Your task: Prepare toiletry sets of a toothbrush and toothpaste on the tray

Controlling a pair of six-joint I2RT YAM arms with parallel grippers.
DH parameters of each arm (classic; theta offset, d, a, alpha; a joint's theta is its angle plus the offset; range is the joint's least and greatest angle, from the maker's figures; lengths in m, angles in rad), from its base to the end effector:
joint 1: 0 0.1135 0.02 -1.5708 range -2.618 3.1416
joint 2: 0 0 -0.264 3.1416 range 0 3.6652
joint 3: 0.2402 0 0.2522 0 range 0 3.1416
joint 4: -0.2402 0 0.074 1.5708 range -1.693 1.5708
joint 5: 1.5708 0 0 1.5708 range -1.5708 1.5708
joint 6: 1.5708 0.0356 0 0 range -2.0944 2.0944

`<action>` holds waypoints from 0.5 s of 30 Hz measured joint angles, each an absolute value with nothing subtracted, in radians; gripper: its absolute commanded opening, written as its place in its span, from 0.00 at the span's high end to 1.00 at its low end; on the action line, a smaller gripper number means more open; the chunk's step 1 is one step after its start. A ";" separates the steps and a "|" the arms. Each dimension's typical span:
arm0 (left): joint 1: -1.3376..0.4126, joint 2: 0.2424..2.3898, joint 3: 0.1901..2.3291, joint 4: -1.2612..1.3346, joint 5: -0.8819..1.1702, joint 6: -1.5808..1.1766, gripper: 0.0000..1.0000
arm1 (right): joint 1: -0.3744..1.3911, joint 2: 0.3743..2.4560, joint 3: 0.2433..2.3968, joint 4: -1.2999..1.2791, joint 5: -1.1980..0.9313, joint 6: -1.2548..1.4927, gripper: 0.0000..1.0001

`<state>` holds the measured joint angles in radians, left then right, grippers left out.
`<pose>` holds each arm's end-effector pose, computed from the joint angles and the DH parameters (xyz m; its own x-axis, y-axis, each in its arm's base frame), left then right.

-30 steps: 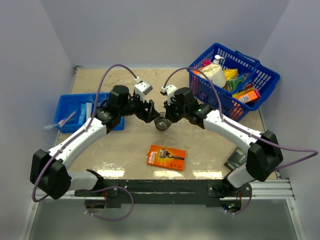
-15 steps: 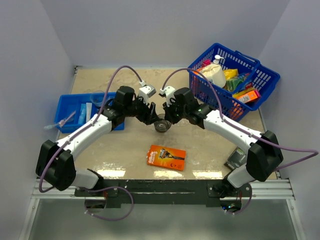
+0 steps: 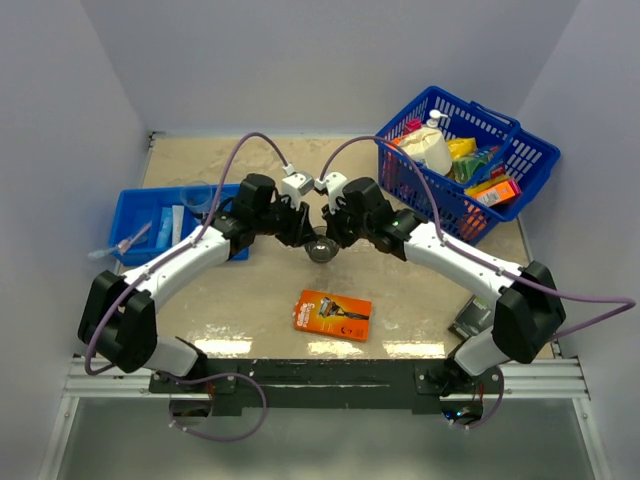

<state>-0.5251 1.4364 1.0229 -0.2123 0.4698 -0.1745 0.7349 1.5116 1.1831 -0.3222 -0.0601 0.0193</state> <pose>0.2677 -0.1737 0.2697 -0.6319 0.1872 -0.7522 0.6649 0.6296 -0.4019 0.2529 0.2314 0.2884 -0.4629 -0.3924 -0.7948 -0.6959 0.7162 0.0517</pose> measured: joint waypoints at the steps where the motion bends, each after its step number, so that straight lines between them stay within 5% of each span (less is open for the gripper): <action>1: -0.526 1.437 1.023 -0.208 0.464 -0.177 0.83 | 0.735 1.512 1.183 -0.322 -0.052 0.025 1.00; 7: -0.527 1.443 1.024 -0.197 0.455 -0.188 1.00 | 0.744 1.512 1.183 -0.321 -0.015 0.044 0.97; 15: -0.527 1.444 1.024 -0.182 0.439 -0.191 1.00 | 0.755 1.512 1.183 -0.311 0.037 0.108 0.82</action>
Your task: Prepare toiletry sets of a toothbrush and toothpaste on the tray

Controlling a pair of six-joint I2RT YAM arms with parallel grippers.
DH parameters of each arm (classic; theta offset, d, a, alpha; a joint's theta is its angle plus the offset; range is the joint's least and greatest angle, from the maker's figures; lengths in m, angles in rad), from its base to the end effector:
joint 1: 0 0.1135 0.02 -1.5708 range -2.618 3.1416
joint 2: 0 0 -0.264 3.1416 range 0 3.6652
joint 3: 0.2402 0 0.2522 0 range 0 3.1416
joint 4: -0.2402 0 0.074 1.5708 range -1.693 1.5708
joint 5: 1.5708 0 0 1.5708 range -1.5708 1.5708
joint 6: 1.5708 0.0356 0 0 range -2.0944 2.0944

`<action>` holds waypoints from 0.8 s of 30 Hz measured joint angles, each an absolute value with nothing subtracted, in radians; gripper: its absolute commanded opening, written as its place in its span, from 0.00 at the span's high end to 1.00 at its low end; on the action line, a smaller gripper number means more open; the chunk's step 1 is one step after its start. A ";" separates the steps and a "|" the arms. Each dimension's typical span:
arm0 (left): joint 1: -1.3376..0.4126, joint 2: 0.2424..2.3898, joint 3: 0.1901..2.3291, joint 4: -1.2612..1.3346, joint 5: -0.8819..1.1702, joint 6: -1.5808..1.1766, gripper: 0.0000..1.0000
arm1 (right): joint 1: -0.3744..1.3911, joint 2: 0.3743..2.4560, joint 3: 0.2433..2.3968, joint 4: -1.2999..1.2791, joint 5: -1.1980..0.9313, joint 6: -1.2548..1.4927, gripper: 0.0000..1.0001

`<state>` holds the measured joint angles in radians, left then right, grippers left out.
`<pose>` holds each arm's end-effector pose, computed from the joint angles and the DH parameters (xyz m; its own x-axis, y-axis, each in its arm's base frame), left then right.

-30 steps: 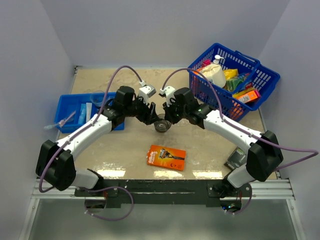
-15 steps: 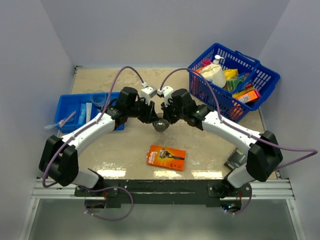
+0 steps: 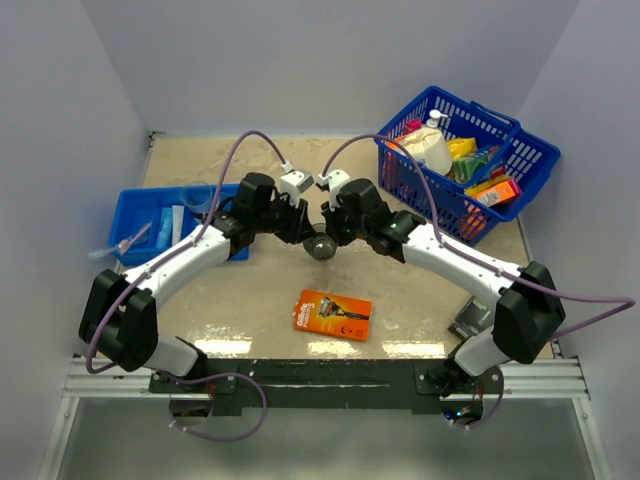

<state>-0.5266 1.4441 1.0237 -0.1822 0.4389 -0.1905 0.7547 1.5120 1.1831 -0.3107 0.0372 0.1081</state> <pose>0.2710 -0.1751 0.2700 -0.6246 0.1649 -0.7634 0.6511 0.6496 -0.3925 0.2512 0.2344 0.2893 -0.5038 -0.3258 -0.8000 -0.6121 0.7882 0.0645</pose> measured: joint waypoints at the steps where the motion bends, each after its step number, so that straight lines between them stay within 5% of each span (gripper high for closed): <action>1: -0.526 1.444 1.024 -0.182 0.434 -0.191 1.00 | 0.756 1.512 1.183 -0.300 0.044 0.118 0.81; 8: -0.526 1.444 1.010 -0.167 0.395 -0.191 1.00 | 0.760 1.521 1.186 -0.237 0.091 0.166 0.73; 17: -0.525 1.445 0.988 -0.166 0.318 -0.201 1.00 | 0.761 1.562 1.191 -0.215 0.127 0.199 0.48; 24: -0.525 1.445 0.967 -0.166 0.271 -0.244 1.00 | 0.761 1.562 1.191 -0.202 0.167 0.227 0.46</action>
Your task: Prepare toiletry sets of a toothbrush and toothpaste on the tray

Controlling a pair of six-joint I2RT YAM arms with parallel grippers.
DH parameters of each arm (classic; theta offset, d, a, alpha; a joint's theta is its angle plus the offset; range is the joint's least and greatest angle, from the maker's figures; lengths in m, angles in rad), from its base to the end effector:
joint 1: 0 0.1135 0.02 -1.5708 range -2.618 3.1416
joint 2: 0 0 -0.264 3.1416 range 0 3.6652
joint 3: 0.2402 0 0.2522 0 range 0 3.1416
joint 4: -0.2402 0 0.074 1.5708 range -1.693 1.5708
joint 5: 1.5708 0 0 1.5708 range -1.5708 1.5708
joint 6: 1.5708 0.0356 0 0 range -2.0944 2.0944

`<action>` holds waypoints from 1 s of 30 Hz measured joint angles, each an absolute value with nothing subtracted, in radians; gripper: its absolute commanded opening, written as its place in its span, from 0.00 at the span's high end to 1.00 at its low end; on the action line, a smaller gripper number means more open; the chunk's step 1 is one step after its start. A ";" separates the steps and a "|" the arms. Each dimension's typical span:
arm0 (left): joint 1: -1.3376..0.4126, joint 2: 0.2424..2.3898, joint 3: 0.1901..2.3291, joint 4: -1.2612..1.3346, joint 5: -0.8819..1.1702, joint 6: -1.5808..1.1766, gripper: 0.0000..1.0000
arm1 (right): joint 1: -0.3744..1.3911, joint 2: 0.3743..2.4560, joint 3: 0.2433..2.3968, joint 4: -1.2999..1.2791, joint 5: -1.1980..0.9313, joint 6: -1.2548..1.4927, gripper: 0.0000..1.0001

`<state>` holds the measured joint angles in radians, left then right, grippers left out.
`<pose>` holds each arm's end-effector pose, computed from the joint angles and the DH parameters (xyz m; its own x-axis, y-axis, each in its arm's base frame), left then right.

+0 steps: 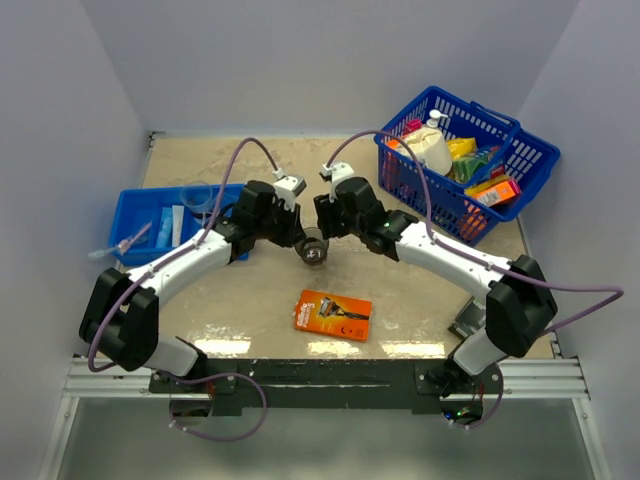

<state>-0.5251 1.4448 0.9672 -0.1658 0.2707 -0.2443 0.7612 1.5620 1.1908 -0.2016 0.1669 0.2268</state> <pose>0.2709 -0.1680 0.2511 -0.6653 0.1161 -0.7375 0.5228 0.7777 -0.3492 0.2643 0.2436 0.2854 -0.5126 -0.1821 -0.8391 -0.4760 0.8736 0.1012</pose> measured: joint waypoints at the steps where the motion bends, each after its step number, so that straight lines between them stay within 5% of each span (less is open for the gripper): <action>1: -0.525 1.445 0.961 -0.168 0.263 -0.252 1.00 | 0.761 1.561 1.191 -0.201 0.174 0.236 0.45; 13: -0.526 1.443 0.933 -0.176 0.167 -0.298 1.00 | 0.842 1.541 1.180 -0.211 0.228 0.343 0.45; 30: -0.526 1.386 0.901 -0.163 0.079 -0.331 1.00 | 0.863 1.549 1.139 -0.202 0.217 0.480 0.62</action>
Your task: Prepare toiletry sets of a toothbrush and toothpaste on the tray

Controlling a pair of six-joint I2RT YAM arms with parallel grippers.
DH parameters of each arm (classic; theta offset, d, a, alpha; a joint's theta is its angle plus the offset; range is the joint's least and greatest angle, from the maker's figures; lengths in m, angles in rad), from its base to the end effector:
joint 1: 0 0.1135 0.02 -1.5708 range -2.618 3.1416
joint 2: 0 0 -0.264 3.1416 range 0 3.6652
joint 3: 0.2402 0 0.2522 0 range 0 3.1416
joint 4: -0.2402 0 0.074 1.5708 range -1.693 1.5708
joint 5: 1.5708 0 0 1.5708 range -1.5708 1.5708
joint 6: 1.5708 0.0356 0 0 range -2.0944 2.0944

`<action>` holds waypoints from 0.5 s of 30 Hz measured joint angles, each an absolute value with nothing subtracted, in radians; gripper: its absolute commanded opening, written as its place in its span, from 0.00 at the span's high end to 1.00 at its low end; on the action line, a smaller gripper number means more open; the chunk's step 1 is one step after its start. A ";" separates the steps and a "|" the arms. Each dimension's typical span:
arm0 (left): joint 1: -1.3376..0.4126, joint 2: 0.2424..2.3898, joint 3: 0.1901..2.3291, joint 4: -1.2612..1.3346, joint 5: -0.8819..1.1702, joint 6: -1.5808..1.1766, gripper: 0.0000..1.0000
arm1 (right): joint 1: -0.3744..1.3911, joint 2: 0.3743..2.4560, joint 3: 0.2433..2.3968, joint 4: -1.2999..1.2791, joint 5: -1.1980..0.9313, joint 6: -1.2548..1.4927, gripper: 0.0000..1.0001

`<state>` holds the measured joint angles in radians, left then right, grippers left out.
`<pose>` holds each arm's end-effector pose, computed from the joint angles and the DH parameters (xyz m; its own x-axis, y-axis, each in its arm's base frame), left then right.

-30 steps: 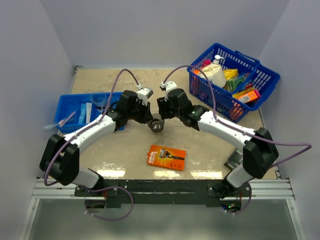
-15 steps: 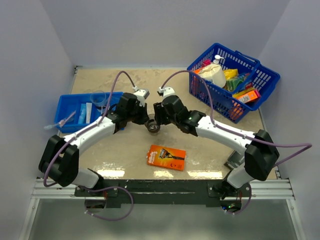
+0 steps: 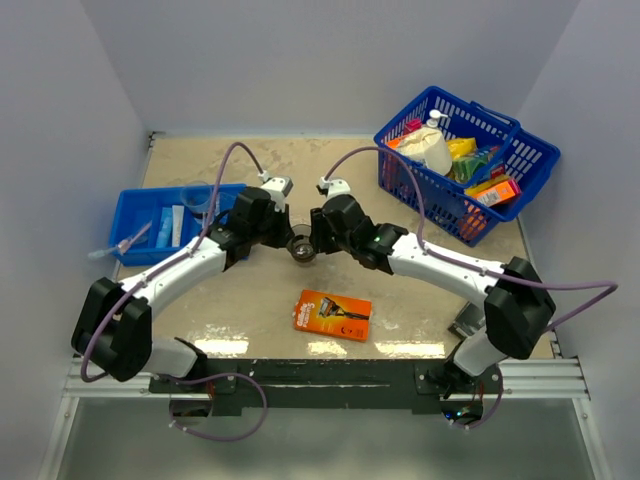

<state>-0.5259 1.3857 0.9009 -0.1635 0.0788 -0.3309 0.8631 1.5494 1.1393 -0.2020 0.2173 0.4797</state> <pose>0.2610 -0.1547 0.2458 -0.6741 0.0168 -0.7384 0.3550 0.8841 -0.3039 0.2346 0.2624 0.2723 -0.6209 -0.0325 -0.7832 -0.3841 0.8836 0.2678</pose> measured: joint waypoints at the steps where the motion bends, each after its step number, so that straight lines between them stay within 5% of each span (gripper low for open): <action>1: -0.526 1.384 0.901 -0.163 0.076 -0.331 1.00 | 0.865 1.555 1.139 -0.201 0.216 0.485 0.63; 7: -0.526 1.367 0.889 -0.151 0.068 -0.331 1.00 | 0.876 1.608 1.143 -0.204 0.217 0.501 0.71; 13: -0.526 1.363 0.872 -0.149 0.085 -0.334 0.99 | 0.876 1.623 1.148 -0.208 0.244 0.522 1.00; 15: -0.527 1.363 0.870 -0.149 0.094 -0.336 0.84 | 0.870 1.633 1.160 -0.217 0.260 0.532 1.00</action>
